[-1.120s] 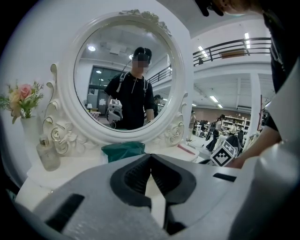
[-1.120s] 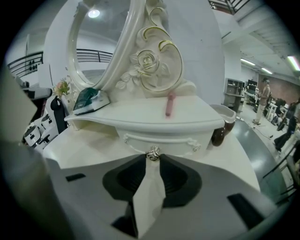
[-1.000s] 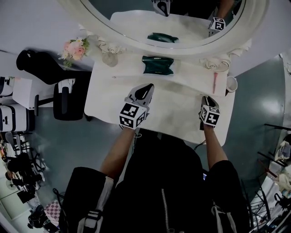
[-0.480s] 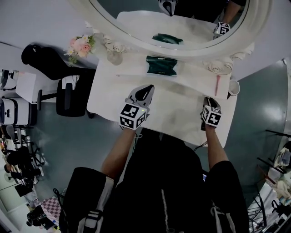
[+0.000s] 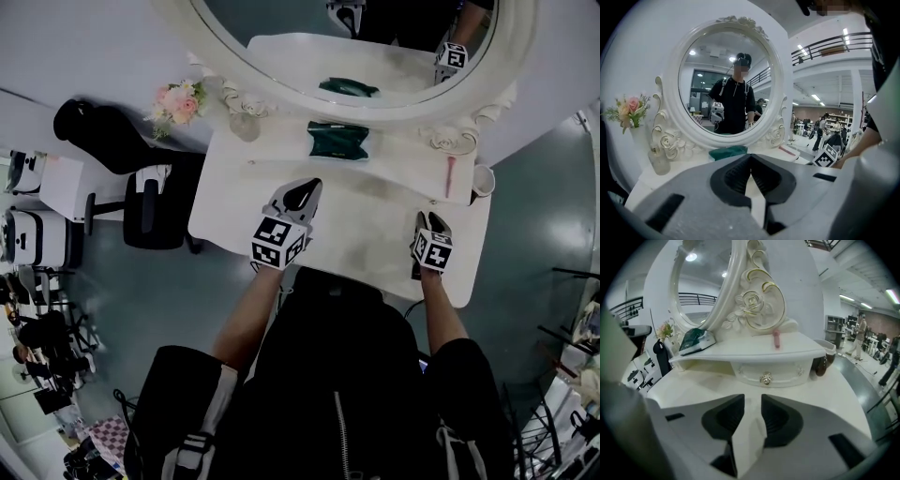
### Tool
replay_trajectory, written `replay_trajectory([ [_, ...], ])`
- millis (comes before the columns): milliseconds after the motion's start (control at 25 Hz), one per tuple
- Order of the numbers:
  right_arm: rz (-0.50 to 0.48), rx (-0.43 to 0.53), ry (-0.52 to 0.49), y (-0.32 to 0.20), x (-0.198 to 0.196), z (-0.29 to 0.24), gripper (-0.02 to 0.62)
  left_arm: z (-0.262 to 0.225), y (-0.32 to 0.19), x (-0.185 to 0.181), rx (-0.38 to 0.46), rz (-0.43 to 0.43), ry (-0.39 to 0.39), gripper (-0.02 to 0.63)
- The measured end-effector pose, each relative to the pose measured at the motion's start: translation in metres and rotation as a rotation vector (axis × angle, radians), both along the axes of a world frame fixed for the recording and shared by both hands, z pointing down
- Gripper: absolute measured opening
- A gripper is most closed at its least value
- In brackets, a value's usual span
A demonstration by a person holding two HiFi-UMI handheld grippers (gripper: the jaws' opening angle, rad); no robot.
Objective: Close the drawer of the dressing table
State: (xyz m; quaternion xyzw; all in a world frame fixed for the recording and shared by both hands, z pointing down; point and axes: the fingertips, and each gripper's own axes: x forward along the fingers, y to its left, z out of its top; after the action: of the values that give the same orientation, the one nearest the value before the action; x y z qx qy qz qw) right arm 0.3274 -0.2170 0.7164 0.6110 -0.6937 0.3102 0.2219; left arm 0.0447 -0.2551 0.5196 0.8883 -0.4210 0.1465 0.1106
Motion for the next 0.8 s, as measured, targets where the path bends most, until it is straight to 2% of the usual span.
replay_trajectory([
  [280, -0.003, 0.123, -0.003, -0.006, -0.044, -0.050, 0.019, -0.017, -0.015, -0.018, 0.043, 0.057, 0.006, 0.005],
  [800, -0.127, 0.468, 0.014, -0.053, -0.139, -0.199, 0.003, -0.042, -0.043, -0.069, 0.114, 0.072, 0.054, 0.005],
])
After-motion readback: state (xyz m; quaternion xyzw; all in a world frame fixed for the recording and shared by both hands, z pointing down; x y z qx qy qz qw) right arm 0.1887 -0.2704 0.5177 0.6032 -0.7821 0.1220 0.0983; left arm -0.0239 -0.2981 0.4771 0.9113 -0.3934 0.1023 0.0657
